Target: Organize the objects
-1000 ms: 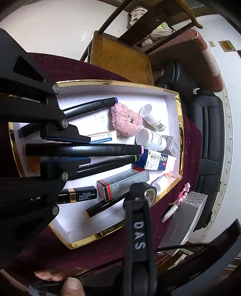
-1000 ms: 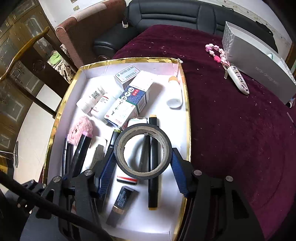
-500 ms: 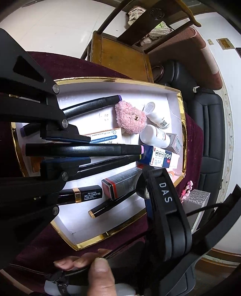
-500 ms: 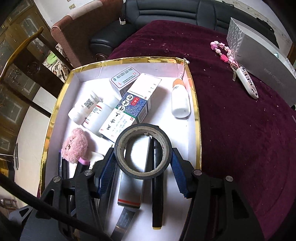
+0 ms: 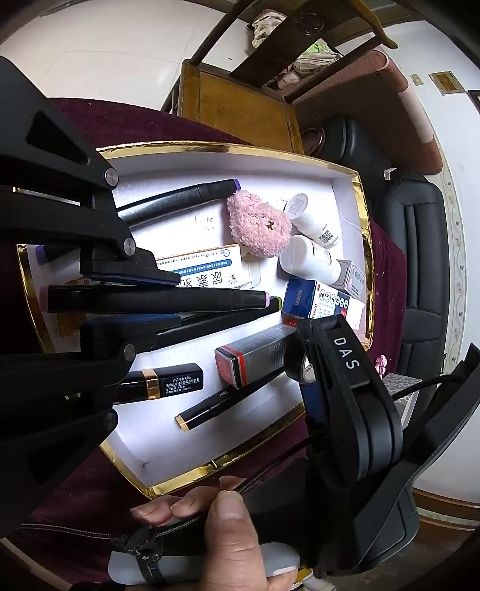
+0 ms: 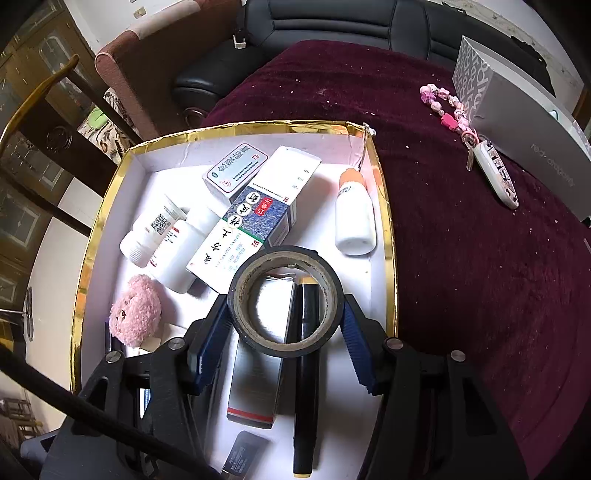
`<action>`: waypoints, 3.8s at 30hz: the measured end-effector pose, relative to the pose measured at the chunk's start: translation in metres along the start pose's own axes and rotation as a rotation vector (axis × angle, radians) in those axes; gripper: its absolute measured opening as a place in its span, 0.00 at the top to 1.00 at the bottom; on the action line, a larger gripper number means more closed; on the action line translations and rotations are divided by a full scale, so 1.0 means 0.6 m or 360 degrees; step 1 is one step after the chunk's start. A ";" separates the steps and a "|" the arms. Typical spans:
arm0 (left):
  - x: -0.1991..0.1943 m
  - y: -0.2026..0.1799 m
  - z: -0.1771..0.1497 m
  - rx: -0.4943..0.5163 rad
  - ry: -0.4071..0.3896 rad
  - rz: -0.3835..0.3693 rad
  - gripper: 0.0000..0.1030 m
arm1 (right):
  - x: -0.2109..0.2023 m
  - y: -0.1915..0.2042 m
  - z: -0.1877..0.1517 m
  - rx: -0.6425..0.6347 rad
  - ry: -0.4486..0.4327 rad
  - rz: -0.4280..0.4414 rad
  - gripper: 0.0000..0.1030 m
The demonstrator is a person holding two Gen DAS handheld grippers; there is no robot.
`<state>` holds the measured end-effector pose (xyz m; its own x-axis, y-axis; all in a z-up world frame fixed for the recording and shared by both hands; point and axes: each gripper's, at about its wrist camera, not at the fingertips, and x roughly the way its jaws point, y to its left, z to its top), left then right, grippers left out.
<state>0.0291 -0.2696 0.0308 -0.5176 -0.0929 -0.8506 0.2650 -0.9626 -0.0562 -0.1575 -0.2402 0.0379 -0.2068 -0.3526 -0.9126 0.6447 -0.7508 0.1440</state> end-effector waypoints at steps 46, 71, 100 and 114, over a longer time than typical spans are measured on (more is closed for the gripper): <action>0.003 -0.017 -0.007 -0.0017 -0.0036 -0.0001 0.88 | -0.040 0.015 -0.018 -0.0036 0.0032 -0.0021 0.39; -0.050 -0.067 -0.037 -0.0130 -0.0113 0.0382 0.34 | -0.158 -0.076 -0.170 0.0009 -0.0070 0.0079 0.20; -0.238 -0.072 -0.042 -0.0074 -0.0280 0.0484 0.24 | -0.279 -0.052 -0.266 -0.0174 -0.0326 0.0058 0.19; -0.237 -0.051 -0.052 -0.0121 -0.0284 0.0533 0.24 | -0.263 -0.024 -0.272 -0.0254 -0.0281 0.0046 0.19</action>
<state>0.1196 -0.2190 0.1370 -0.5238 -0.4479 -0.7246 0.4991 -0.8507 0.1650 -0.0144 -0.0828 0.1172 -0.3027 -0.4755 -0.8260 0.7577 -0.6458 0.0941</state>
